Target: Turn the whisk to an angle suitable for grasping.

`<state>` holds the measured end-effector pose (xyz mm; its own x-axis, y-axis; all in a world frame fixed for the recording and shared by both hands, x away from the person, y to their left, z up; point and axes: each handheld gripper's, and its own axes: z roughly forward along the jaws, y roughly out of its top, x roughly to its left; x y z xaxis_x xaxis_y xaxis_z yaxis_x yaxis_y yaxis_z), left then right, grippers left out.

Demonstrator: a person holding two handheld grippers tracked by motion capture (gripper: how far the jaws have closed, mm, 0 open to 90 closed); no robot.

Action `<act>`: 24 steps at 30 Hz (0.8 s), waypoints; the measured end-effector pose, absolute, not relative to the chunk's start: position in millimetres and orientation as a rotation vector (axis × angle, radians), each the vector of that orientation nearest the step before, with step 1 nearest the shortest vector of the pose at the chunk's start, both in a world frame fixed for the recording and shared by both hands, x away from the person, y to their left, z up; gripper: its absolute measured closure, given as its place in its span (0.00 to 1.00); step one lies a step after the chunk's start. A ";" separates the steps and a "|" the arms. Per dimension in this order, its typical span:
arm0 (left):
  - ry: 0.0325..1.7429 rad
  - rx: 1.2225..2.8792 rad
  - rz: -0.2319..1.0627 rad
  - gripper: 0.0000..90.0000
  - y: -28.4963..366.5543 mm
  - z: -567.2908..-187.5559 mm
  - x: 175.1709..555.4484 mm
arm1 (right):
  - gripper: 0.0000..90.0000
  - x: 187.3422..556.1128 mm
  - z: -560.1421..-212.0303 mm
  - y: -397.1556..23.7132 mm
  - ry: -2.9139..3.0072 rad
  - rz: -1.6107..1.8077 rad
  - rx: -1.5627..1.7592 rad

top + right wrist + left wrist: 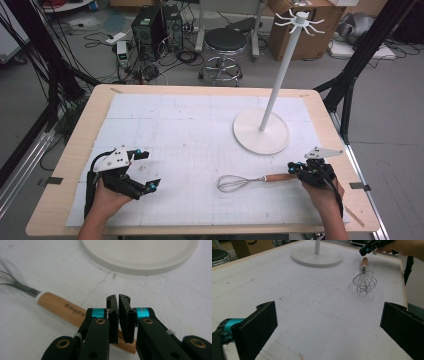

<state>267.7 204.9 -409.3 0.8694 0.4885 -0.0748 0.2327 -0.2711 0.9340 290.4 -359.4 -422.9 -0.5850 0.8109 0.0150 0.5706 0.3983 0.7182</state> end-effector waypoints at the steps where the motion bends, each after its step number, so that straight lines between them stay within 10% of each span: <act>1: 0.542 1.858 0.268 0.02 204.8 -409.1 267.2 | 0.93 289.6 -419.6 -357.2 2.317 1.012 1.197; 24: 0.519 1.854 0.287 0.02 206.8 -403.7 264.8 | 0.55 268.5 -380.9 -340.1 2.256 1.391 0.858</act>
<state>264.8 206.8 -403.7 0.8732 0.4841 -0.0557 0.2097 -0.2700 0.9398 268.5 -340.1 -380.9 -0.7536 0.6571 0.0158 0.3091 0.3331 0.8908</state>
